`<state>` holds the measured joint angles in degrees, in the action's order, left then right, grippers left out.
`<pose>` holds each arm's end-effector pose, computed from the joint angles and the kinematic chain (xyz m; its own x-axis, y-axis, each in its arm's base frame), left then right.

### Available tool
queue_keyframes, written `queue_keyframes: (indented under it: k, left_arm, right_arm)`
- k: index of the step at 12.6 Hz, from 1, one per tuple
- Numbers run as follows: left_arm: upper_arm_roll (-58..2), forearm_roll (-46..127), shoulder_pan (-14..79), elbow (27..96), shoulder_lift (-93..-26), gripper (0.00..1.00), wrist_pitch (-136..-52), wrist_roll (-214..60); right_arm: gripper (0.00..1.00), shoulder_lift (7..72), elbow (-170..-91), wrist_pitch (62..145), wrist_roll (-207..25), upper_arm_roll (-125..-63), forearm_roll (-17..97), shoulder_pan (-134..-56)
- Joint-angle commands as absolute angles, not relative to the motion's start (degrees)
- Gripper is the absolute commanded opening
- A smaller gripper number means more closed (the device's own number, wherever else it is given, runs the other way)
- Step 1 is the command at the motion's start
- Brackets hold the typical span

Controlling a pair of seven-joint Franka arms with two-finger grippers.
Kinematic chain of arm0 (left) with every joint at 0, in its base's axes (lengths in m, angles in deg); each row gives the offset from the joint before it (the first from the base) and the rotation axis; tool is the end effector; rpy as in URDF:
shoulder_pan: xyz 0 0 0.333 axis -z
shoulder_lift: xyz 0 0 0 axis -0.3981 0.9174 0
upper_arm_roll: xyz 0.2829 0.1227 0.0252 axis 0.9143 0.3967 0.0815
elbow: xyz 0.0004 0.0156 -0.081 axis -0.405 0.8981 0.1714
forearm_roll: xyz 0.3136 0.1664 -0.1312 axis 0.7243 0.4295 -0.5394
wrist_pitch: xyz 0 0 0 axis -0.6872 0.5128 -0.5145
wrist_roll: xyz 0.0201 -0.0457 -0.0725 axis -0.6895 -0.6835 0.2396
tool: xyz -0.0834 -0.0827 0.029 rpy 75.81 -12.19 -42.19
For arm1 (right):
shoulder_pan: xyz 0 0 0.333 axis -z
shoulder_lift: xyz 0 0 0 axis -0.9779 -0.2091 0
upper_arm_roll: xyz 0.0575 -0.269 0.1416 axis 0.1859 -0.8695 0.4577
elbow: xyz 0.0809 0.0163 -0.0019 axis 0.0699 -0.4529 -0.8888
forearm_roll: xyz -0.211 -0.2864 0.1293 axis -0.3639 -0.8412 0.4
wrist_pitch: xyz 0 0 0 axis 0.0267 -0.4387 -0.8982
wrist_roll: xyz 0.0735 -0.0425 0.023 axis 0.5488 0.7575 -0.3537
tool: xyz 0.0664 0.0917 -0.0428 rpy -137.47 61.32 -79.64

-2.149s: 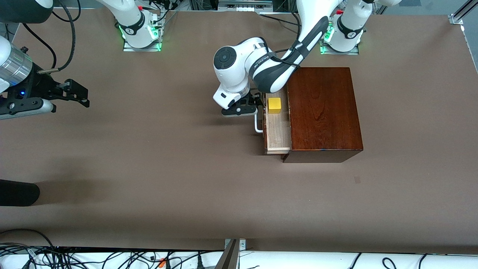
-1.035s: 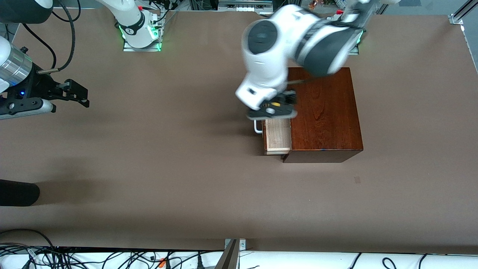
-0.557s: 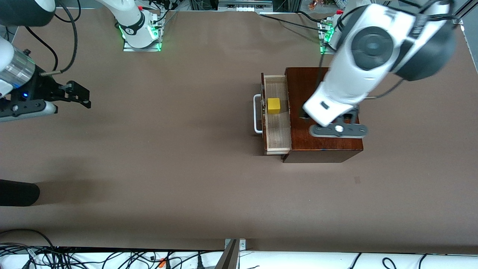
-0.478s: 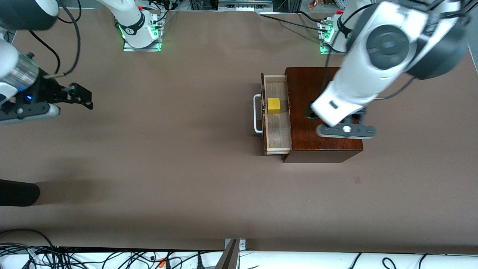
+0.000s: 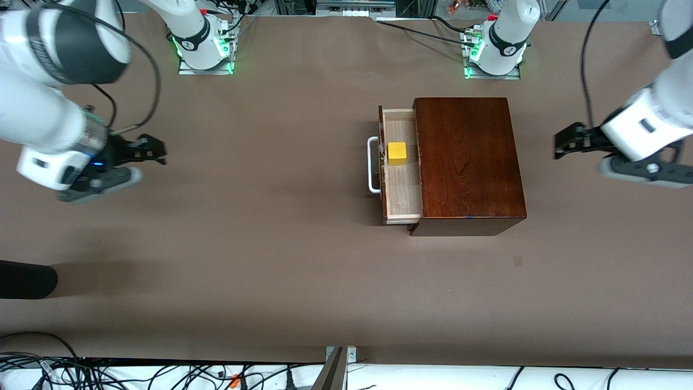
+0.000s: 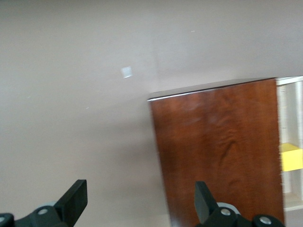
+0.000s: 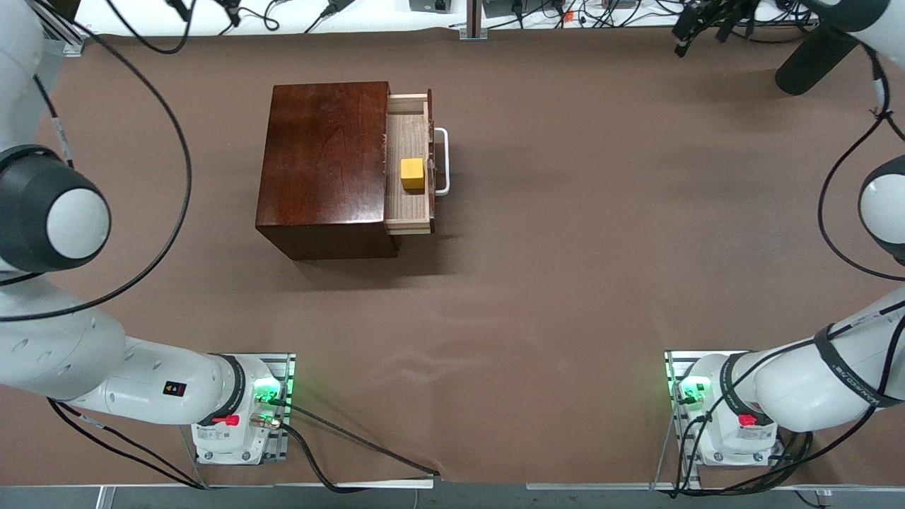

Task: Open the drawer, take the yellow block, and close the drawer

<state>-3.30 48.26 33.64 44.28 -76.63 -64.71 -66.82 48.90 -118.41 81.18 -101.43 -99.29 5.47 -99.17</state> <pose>0.5777 -0.0438 0.5774 0.9900 -0.1285 -0.0589 -0.1284 -0.9917 0.0064 0.5912 0.1257 0.5011 0.8937 0.4342 -0.1126 0.4332 -0.9006 -0.0347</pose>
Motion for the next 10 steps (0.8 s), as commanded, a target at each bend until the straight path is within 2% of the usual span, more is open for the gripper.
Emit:
queue_keyframes:
  k: [1, 3, 5, 6, 8, 10]
  left_arm:
    - [-1.29, 47.90, 33.40, 56.52, -84.00, 1.00, -70.84, -64.15]
    - [-2.07, 51.94, 31.72, 58.65, -86.02, 1.00, -71.39, -63.53]
    - [-5.04, 52.13, 28.40, 60.23, -87.52, 1.00, -71.12, -63.61]
    - [-8.46, 52.13, 25.59, 60.15, -88.05, 1.00, -71.12, -64.22]
    - [-9.11, 52.30, 25.30, 59.80, -87.96, 1.00, -70.77, -64.32]
    - [-9.29, 52.30, 24.95, 59.36, -87.70, 1.00, -68.84, -64.40]
  right_arm:
    - [1.00, 49.40, -117.74, 79.72, -104.54, -95.37, 6.17, -103.15]
    - [1.00, 50.02, -117.48, 79.98, -104.80, -87.82, 6.00, -103.42]
    - [1.00, 49.50, -116.86, 84.52, -104.28, -78.77, 5.12, -104.55]
    - [1.00, 48.45, -116.60, 88.99, -104.10, -76.73, 3.55, -107.26]
    - [1.00, 43.81, -114.42, 95.33, -104.80, -76.45, 2.48, -112.10]
    - [1.00, 38.27, -110.03, 97.29, -106.28, -76.53, 1.87, -116.14]
